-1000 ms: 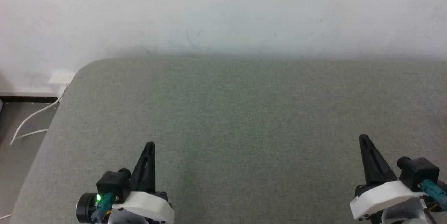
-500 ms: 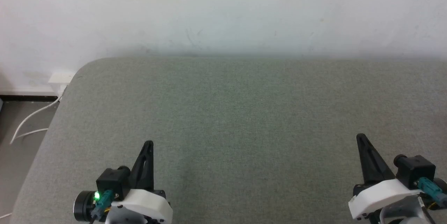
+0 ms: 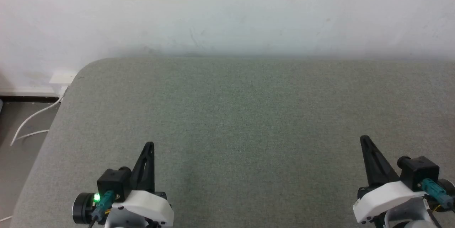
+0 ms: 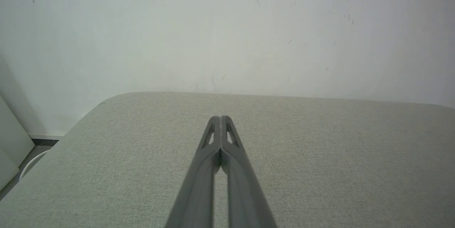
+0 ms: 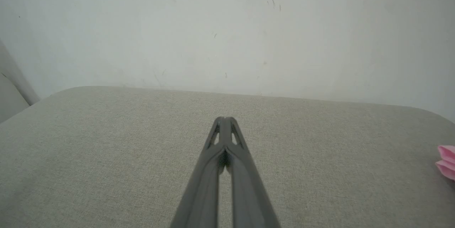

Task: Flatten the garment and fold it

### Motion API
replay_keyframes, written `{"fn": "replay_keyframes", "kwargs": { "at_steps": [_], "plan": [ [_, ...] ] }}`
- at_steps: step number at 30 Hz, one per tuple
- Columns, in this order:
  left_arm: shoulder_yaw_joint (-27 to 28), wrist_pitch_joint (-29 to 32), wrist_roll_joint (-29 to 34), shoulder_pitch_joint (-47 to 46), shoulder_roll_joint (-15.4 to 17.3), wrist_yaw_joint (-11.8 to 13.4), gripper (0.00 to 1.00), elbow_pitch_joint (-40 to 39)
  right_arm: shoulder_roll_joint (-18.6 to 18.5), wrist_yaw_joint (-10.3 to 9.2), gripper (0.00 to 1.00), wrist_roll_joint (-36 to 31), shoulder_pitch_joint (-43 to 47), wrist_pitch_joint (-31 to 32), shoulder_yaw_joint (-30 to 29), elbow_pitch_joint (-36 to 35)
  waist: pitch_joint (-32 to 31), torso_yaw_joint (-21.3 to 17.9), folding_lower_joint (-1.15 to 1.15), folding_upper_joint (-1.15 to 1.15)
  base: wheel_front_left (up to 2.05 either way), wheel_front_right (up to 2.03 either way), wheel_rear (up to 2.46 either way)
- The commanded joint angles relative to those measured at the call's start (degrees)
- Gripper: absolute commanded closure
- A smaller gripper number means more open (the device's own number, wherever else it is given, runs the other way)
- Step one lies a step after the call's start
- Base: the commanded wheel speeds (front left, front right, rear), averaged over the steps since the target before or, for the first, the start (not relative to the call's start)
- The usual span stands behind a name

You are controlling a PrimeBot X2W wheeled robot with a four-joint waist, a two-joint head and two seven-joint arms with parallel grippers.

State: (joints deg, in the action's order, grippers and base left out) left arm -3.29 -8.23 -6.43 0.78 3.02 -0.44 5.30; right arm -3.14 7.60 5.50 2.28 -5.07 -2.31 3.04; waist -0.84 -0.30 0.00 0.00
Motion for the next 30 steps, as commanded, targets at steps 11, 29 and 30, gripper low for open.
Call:
{"fn": "replay_keyframes", "kwargs": {
  "at_steps": [11,29,30],
  "plan": [
    [0.83,1.55,1.59,-0.42,-0.07,0.24,1.00,-1.20,0.14,-0.06,1.00,-1.32,-1.10,0.91,0.47,-0.80,0.14,0.05,0.00,0.00,0.00,0.00,0.00],
    [1.60,3.65,3.12,-0.53,-0.09,0.31,1.00,-2.49,0.17,-0.07,1.00,-2.63,-1.47,2.22,1.05,-1.50,0.36,0.13,0.00,0.00,0.00,0.00,0.00],
    [1.64,3.77,3.20,-0.54,-0.09,0.31,1.00,-2.56,0.18,-0.08,1.00,-2.71,-1.49,2.29,1.09,-1.54,0.38,0.13,0.00,0.00,0.00,0.00,0.00]
  ]
}}
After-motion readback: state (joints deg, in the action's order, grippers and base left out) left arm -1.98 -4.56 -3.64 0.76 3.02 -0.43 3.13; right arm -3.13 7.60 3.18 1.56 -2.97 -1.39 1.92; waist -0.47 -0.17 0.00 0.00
